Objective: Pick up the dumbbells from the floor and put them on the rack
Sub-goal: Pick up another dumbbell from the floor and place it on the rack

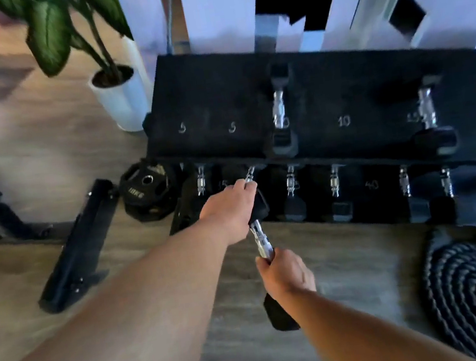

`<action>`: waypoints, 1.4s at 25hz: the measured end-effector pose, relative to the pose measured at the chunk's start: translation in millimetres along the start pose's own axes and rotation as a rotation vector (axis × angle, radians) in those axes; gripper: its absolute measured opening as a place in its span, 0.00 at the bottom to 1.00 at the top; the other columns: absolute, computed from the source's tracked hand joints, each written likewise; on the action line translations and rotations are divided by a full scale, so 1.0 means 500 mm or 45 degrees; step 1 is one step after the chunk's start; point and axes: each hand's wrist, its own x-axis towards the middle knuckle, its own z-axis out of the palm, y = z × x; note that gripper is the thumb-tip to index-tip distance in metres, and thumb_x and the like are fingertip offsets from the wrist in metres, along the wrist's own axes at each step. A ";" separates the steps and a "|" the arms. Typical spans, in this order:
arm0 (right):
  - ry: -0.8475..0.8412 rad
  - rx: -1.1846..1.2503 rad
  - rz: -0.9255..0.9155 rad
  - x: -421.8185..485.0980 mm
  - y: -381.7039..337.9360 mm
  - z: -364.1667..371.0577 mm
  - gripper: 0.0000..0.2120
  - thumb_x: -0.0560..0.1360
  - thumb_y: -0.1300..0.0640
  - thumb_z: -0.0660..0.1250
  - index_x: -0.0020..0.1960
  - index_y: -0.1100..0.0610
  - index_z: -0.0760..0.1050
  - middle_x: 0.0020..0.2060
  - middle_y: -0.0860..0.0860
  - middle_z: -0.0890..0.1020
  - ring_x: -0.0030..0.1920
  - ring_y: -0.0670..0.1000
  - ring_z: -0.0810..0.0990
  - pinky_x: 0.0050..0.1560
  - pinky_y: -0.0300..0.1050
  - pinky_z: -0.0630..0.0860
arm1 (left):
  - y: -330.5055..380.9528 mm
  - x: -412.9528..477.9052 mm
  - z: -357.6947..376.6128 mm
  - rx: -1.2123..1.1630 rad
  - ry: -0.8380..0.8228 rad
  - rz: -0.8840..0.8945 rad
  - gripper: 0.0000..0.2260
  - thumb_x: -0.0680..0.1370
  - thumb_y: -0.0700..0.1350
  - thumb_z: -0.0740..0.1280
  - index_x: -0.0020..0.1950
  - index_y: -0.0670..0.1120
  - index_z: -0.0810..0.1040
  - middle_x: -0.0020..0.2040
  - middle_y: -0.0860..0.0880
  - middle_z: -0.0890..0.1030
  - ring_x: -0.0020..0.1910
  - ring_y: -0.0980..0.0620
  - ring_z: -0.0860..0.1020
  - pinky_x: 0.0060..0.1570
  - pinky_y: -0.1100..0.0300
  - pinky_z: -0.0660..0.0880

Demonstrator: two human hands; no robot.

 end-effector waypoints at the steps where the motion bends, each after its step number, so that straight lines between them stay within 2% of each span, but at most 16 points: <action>1: 0.021 0.045 0.003 0.001 -0.024 -0.052 0.17 0.77 0.38 0.61 0.51 0.50 0.78 0.47 0.50 0.84 0.50 0.58 0.82 0.51 0.50 0.76 | 0.022 0.025 -0.059 0.010 0.008 0.043 0.34 0.73 0.44 0.77 0.74 0.46 0.63 0.66 0.47 0.70 0.61 0.43 0.75 0.45 0.48 0.75; 4: 0.091 0.141 -0.003 0.021 -0.091 -0.181 0.15 0.78 0.38 0.62 0.47 0.49 0.75 0.46 0.50 0.84 0.49 0.57 0.82 0.56 0.53 0.77 | 0.059 0.088 -0.199 0.056 0.079 0.124 0.35 0.72 0.45 0.77 0.73 0.46 0.63 0.66 0.47 0.71 0.61 0.44 0.75 0.51 0.44 0.78; 8: 0.132 0.190 0.031 0.092 -0.189 -0.313 0.15 0.78 0.39 0.63 0.41 0.48 0.71 0.37 0.46 0.80 0.41 0.53 0.79 0.56 0.55 0.77 | 0.038 0.194 -0.335 0.114 0.143 0.211 0.38 0.71 0.48 0.78 0.74 0.46 0.61 0.67 0.46 0.69 0.60 0.44 0.75 0.49 0.45 0.79; 11: 0.171 0.209 0.029 0.156 -0.265 -0.369 0.14 0.78 0.39 0.63 0.40 0.46 0.70 0.35 0.44 0.79 0.36 0.49 0.78 0.55 0.55 0.77 | -0.003 0.292 -0.398 0.172 0.130 0.274 0.39 0.70 0.48 0.79 0.75 0.46 0.61 0.69 0.45 0.68 0.59 0.43 0.75 0.49 0.46 0.79; 14: 0.168 0.214 0.044 0.237 -0.338 -0.397 0.13 0.78 0.39 0.64 0.41 0.46 0.71 0.36 0.45 0.79 0.38 0.50 0.79 0.56 0.56 0.78 | -0.051 0.390 -0.452 0.176 0.133 0.311 0.41 0.69 0.47 0.80 0.75 0.46 0.60 0.68 0.45 0.69 0.58 0.44 0.76 0.48 0.48 0.79; 19: 0.164 0.360 0.135 0.330 -0.429 -0.433 0.13 0.78 0.38 0.64 0.44 0.47 0.74 0.38 0.46 0.81 0.40 0.52 0.81 0.50 0.53 0.80 | -0.087 0.520 -0.507 0.222 0.126 0.406 0.42 0.71 0.47 0.78 0.77 0.45 0.58 0.70 0.44 0.69 0.60 0.43 0.76 0.51 0.48 0.79; 23: 0.185 0.414 0.182 0.392 -0.421 -0.467 0.11 0.78 0.39 0.65 0.45 0.46 0.76 0.35 0.46 0.82 0.38 0.51 0.82 0.55 0.57 0.80 | -0.063 0.602 -0.516 0.237 0.119 0.492 0.41 0.71 0.47 0.78 0.77 0.45 0.59 0.70 0.44 0.69 0.60 0.43 0.76 0.49 0.52 0.76; 28: 0.196 0.481 0.267 0.487 -0.358 -0.525 0.11 0.78 0.41 0.66 0.42 0.47 0.75 0.33 0.45 0.81 0.37 0.50 0.81 0.59 0.58 0.78 | 0.012 0.723 -0.493 0.207 0.086 0.562 0.42 0.70 0.47 0.79 0.78 0.45 0.59 0.71 0.43 0.69 0.65 0.41 0.74 0.57 0.45 0.78; 35: 0.164 0.532 0.361 0.659 -0.199 -0.601 0.11 0.78 0.42 0.69 0.41 0.47 0.75 0.35 0.46 0.81 0.38 0.48 0.80 0.58 0.59 0.78 | 0.164 0.911 -0.405 0.114 0.038 0.590 0.41 0.67 0.47 0.81 0.74 0.49 0.63 0.67 0.47 0.71 0.58 0.46 0.76 0.50 0.51 0.79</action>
